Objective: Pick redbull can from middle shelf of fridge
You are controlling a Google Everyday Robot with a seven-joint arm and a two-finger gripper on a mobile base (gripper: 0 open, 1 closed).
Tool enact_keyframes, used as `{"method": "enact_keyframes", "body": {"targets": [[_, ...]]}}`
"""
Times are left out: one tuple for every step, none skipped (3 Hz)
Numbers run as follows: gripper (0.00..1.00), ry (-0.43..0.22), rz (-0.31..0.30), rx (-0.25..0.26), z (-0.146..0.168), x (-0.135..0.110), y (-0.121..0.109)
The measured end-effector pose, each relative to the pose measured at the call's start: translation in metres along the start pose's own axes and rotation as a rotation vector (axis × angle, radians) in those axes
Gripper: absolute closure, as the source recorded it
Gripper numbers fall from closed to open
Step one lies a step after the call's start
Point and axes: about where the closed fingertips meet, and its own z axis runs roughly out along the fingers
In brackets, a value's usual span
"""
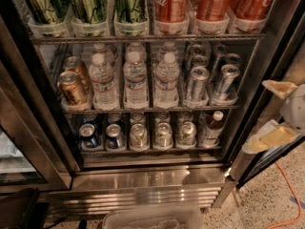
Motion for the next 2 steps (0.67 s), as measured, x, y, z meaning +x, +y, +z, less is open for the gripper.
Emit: {"method": "enact_keyframes", "body": {"targets": [[0.0,-0.143,0.051,0.053,0.0146,-0.003,0.0021],[0.0,-0.263,0.116,0.128,0.0216,-0.012,0.0043]]}}
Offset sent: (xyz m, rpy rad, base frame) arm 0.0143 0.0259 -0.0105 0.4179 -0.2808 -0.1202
